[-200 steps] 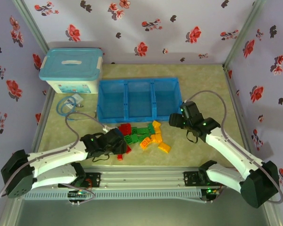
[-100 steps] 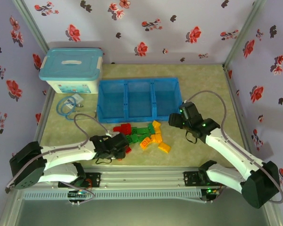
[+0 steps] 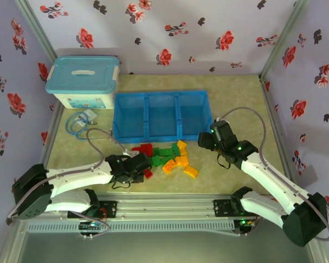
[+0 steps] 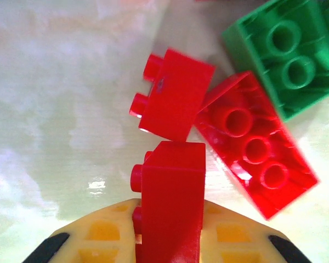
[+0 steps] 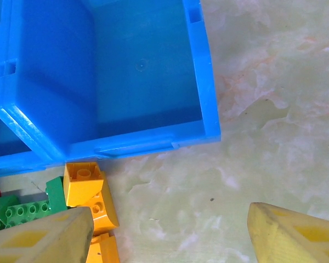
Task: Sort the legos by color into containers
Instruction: Place the lego in the container.
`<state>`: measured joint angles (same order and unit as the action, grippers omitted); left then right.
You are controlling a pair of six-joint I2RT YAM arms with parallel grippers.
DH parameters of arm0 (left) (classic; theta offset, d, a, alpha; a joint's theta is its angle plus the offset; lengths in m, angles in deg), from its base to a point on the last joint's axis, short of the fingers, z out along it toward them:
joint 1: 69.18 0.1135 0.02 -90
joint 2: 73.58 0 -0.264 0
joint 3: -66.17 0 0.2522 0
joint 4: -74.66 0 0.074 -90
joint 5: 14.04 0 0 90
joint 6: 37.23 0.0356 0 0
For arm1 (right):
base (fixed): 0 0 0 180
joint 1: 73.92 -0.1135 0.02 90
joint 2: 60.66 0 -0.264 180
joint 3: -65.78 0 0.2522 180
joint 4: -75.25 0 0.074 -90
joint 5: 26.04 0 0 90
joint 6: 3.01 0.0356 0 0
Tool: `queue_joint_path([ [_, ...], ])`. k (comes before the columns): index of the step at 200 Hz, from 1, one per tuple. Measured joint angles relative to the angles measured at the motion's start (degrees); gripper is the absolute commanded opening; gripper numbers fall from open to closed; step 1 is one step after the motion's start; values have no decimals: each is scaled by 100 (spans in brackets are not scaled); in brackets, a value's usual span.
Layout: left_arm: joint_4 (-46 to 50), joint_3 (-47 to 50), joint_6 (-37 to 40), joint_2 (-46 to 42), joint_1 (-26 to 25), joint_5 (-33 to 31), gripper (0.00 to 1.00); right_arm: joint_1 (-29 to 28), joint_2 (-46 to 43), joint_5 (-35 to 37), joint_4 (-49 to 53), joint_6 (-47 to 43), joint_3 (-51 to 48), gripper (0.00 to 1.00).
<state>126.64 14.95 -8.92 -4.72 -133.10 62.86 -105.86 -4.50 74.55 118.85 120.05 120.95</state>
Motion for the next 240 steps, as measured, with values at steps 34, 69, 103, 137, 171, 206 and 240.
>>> queue_joint_path([
  [34,540,-586,188,-470,0,-345,10,0,0,-2,-4,20,-37,74],
  [69,802,-1213,560,-551,177,-595,10,-7,-2,-31,-42,44,-103,74],
  [103,822,-1932,1141,-466,896,-662,9,-107,-4,-70,-149,83,-149,75],
  [137,636,-3014,1891,-35,1755,-643,9,-151,74,-249,-243,219,-203,72],
  [171,417,-3613,2490,509,2485,-466,8,-376,214,-334,-302,341,-216,72],
  [206,199,-3718,2817,1141,3108,-153,8,-608,238,-326,-348,407,-216,71],
  [240,4,-3718,2979,1821,3501,79,8,-767,254,-286,-345,470,-216,70],
])
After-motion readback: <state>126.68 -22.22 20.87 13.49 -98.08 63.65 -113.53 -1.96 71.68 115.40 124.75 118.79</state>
